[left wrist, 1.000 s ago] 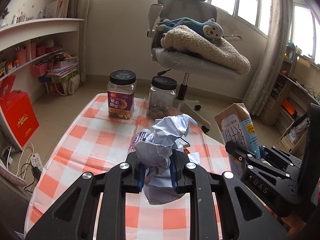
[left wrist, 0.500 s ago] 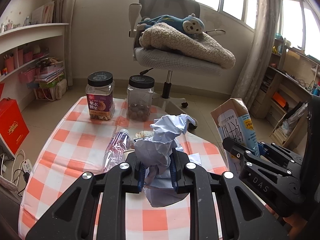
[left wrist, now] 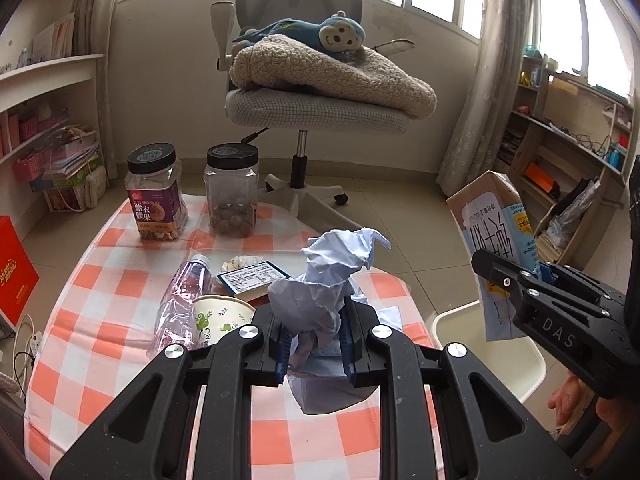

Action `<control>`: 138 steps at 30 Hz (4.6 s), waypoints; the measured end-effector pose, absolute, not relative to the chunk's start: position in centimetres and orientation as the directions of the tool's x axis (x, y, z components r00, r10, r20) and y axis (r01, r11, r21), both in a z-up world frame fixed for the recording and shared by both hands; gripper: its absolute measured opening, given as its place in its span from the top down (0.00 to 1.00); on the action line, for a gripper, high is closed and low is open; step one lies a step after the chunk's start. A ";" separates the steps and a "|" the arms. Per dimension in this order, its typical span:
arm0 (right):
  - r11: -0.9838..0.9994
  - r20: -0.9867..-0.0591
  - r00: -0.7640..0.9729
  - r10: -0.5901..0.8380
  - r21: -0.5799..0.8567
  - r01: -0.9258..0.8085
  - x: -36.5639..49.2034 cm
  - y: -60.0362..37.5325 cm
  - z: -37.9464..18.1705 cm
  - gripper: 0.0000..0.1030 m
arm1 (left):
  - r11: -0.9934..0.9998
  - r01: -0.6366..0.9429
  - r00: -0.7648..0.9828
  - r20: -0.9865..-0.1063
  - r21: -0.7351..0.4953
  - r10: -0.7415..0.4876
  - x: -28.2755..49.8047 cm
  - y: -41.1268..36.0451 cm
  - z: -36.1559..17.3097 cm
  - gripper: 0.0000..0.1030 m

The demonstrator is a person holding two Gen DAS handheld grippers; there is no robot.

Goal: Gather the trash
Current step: 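Open both tools over the white bin to drop the carton and paper, then move the left tool to the paper cup and grasp it, then grasp the clear plastic water bottle with the right tool while the left tool holds the cup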

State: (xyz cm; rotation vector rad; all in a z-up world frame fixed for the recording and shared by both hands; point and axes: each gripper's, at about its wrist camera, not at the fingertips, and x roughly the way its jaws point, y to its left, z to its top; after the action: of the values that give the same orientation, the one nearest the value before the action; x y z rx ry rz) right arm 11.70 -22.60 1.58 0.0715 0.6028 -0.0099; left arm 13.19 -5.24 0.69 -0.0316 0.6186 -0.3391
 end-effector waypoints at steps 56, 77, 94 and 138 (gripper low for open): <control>0.772 -0.528 0.682 -0.506 0.077 0.631 3.4 -44.8 2.2 0.07 | 0.820 0.556 0.597 -0.620 -0.138 -0.509 11.1 -27.2 -0.7 0.23; 0.869 -0.454 0.757 -0.470 -0.089 0.487 7.2 -33.1 2.3 0.07 | 0.982 0.185 0.877 -0.447 -0.030 -0.179 12.7 -15.1 2.3 0.07; 0.921 -0.490 0.789 -0.370 -0.085 0.379 11.3 -26.1 2.1 0.07 | 0.998 0.029 0.824 -0.564 -0.056 -0.056 16.0 -7.7 -0.1 0.07; 0.938 -0.844 0.498 0.197 0.310 0.154 23.2 -15.9 -6.9 0.07 | 0.998 0.010 0.737 -0.674 -0.058 -0.047 19.3 10.3 2.8 0.38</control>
State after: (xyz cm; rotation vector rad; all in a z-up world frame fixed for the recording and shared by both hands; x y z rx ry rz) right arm 23.22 -15.85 -6.90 0.3695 1.0561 0.0272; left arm 19.33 10.34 2.83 -0.0517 0.7417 -0.0313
